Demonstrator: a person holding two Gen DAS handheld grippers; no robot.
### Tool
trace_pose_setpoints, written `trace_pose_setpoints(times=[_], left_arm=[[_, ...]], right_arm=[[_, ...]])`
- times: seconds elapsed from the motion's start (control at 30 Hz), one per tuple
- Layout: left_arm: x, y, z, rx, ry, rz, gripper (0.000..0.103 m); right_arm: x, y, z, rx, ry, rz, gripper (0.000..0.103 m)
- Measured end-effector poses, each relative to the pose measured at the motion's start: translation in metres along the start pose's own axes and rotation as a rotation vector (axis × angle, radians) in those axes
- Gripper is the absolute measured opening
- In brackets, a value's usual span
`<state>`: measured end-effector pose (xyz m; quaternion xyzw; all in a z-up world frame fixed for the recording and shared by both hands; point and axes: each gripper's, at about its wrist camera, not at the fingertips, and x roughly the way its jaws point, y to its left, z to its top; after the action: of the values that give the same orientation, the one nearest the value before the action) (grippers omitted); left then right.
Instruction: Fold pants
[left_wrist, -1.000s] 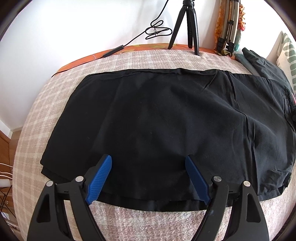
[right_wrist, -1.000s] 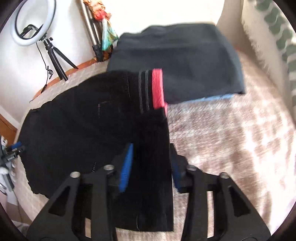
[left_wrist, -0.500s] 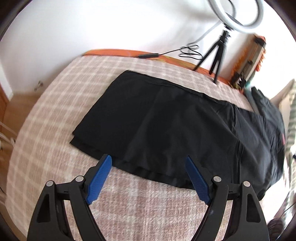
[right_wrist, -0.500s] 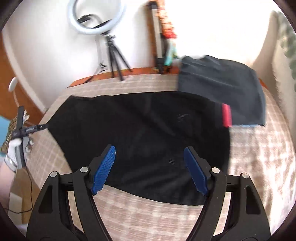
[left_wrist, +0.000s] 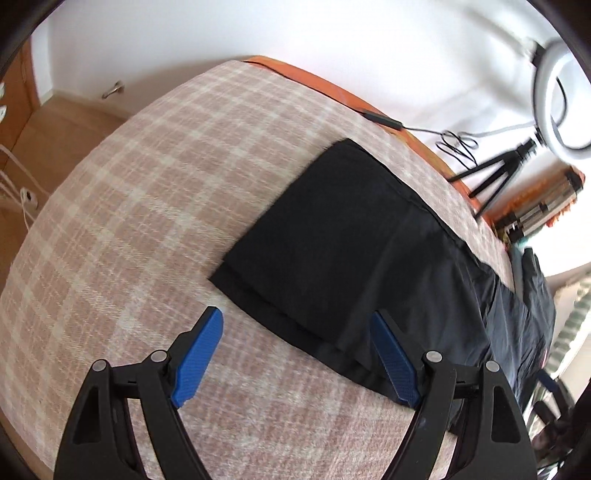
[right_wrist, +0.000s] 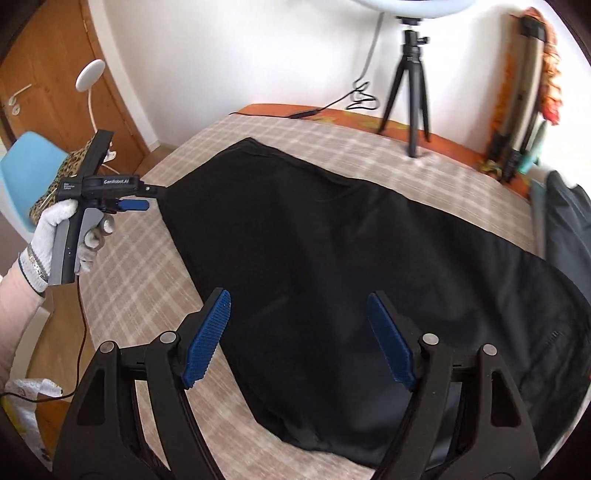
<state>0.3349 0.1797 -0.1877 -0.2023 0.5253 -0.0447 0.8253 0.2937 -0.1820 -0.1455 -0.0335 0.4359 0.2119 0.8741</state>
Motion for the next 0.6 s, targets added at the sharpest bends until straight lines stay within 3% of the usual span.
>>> trace_pose_setpoints(times=[0.2,0.47,0.53,0.6], left_arm=[[0.012,0.021,0.013,-0.112,0.01,-0.034,0.081],[0.018,0.017,0.018,-0.186,-0.059,-0.069,0.081],[0.018,0.016,0.018,-0.188,-0.079,-0.061,0.077],[0.018,0.017,0.018,-0.195,-0.096,-0.055,0.061]], right_arm=[[0.031,0.017,0.02,-0.015,0.019,0.026,0.079],[0.051,0.008,0.034,0.008,0.028,0.006,0.079],[0.053,0.005,0.037,0.018,0.03,0.005,0.079],[0.055,0.003,0.04,0.022,0.032,-0.001,0.079]])
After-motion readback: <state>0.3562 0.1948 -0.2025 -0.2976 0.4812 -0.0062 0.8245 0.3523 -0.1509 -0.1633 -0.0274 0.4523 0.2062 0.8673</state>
